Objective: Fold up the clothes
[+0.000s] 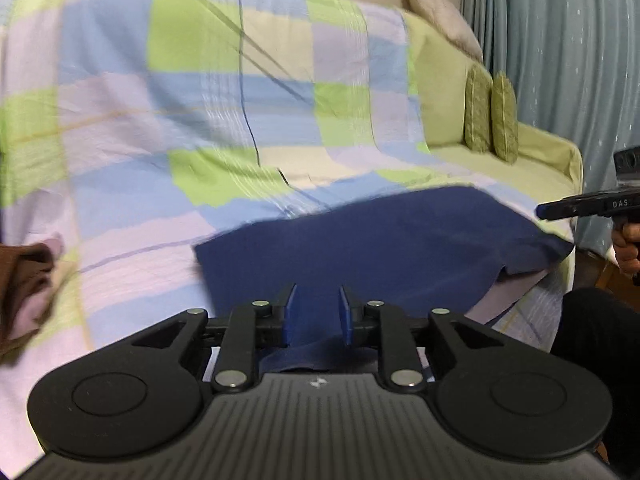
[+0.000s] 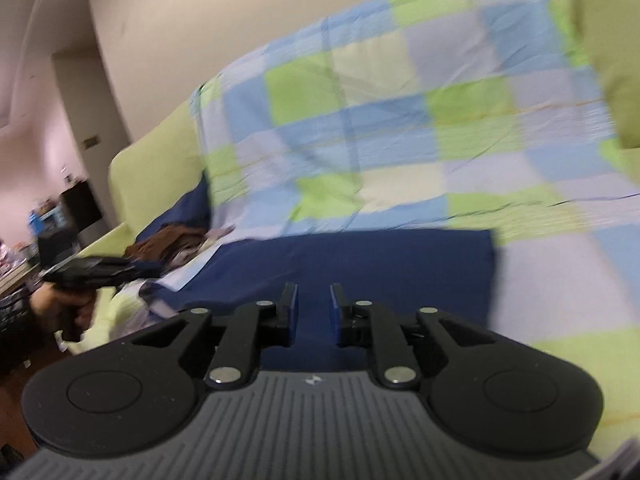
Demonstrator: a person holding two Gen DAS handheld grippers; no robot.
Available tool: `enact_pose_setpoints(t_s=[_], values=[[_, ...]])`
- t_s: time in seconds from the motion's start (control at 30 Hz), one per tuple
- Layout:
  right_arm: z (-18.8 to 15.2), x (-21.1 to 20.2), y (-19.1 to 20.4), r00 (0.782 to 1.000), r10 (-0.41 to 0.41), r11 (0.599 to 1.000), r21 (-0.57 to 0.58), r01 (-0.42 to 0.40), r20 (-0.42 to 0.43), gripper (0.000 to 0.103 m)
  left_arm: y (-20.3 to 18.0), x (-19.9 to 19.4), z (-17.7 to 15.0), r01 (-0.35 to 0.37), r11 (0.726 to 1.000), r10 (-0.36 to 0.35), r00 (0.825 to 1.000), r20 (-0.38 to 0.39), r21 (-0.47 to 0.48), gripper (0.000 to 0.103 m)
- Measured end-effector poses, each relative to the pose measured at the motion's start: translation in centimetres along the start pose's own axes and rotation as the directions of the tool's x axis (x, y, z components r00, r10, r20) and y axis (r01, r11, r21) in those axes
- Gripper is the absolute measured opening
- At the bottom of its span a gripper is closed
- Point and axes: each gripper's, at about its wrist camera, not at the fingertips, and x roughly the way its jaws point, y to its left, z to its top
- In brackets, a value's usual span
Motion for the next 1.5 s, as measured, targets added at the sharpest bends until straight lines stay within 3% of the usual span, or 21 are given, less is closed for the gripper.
enact_pose_setpoints(t_s=[0.1,0.17,0.27,0.33,0.4,0.47,0.6,0.67,0.73,0.77,0.8,0.87,0.93,1.07,1.2,1.23,1.27,1.43,1.5], values=[[-0.7,2.6,0.4,0.993,-0.014,1.000,-0.025,0.011,-0.113,0.014,0.1,0.2,-1.4,0.006,1.000,-0.005,0.996,-0.095,0.011,0.026],[-1.3,2.5,-0.3,0.987,-0.024,1.000,-0.020,0.021,-0.162,0.013,0.6,-0.8,-2.3,0.012,1.000,-0.012,0.994,-0.108,-0.008,0.026],[-0.2,0.3,-3.3,0.992,-0.071,0.996,0.046,0.077,-0.107,0.014,1.1,-3.0,-2.6,-0.005,1.000,0.001,0.994,-0.113,-0.029,0.026],[0.6,-1.3,-5.4,0.992,-0.107,0.989,0.094,0.113,-0.067,0.021,0.7,-3.6,-1.6,-0.047,0.999,0.046,0.994,-0.101,-0.005,0.025],[1.4,-2.9,-7.5,0.989,-0.144,0.979,0.143,0.146,-0.029,0.028,-0.2,-3.5,-0.1,-0.038,0.999,0.039,0.997,-0.064,0.015,0.025],[2.3,-2.5,-9.7,0.989,-0.145,0.971,0.192,0.145,-0.011,0.029,-2.0,-2.3,2.0,-0.010,0.999,0.011,1.000,-0.014,0.053,0.025],[4.0,1.4,-14.4,0.996,-0.089,0.949,0.300,0.093,-0.029,0.030,-6.6,1.5,5.4,0.110,0.985,-0.118,0.992,0.052,0.135,0.027],[4.3,3.6,-16.1,0.998,-0.052,0.928,0.367,0.064,-0.043,0.030,-9.6,4.9,6.9,0.200,0.966,-0.213,0.975,0.067,0.162,0.027],[4.3,5.2,-17.4,0.999,-0.016,0.906,0.423,0.033,-0.043,0.030,-11.9,7.8,6.8,0.259,0.946,-0.269,0.963,0.023,0.196,0.027],[4.2,5.6,-17.7,0.999,0.000,0.897,0.442,0.016,-0.036,0.024,-13.2,9.5,6.8,0.292,0.932,-0.298,0.954,-0.005,0.214,0.027],[4.1,5.7,-17.9,1.000,0.010,0.891,0.453,0.003,-0.028,0.006,-14.3,10.9,6.5,0.318,0.920,-0.318,0.947,-0.040,0.228,0.027],[3.9,5.9,-18.3,1.000,0.028,0.882,0.472,-0.019,-0.011,0.004,-15.8,12.6,5.5,0.342,0.905,-0.325,0.940,-0.108,0.253,0.027],[4.7,6.3,-18.8,1.000,0.010,0.897,0.443,-0.002,-0.015,0.003,-17.0,13.4,4.4,0.328,0.903,-0.299,0.944,-0.141,0.279,0.027],[5.1,7.1,-20.0,0.998,-0.029,0.900,0.433,0.049,-0.052,0.003,-16.2,11.5,4.4,0.305,0.929,-0.285,0.951,-0.123,0.209,0.027],[5.0,4.9,-19.3,0.995,-0.092,0.914,0.394,0.101,-0.042,0.016,-13.9,7.1,4.3,0.214,0.959,-0.203,0.976,-0.074,0.186,0.031],[4.5,3.9,-18.9,0.995,-0.090,0.911,0.401,0.097,-0.037,0.020,-12.6,5.9,4.1,0.174,0.971,-0.166,0.984,-0.062,0.166,0.034],[3.9,2.7,-18.3,0.996,-0.084,0.908,0.410,0.090,-0.033,0.031,-11.4,5.1,4.1,0.145,0.978,-0.138,0.989,-0.053,0.153,0.043],[1.0,-1.0,-15.7,0.996,-0.071,0.902,0.424,0.084,-0.045,0.037,-6.6,2.9,5.0,0.045,0.993,-0.044,0.999,-0.015,0.109,0.047],[-0.9,-1.9,-14.3,0.997,-0.059,0.890,0.450,0.079,-0.058,0.048,-5.0,2.7,6.0,0.034,0.994,-0.034,0.999,0.002,0.103,0.048]])
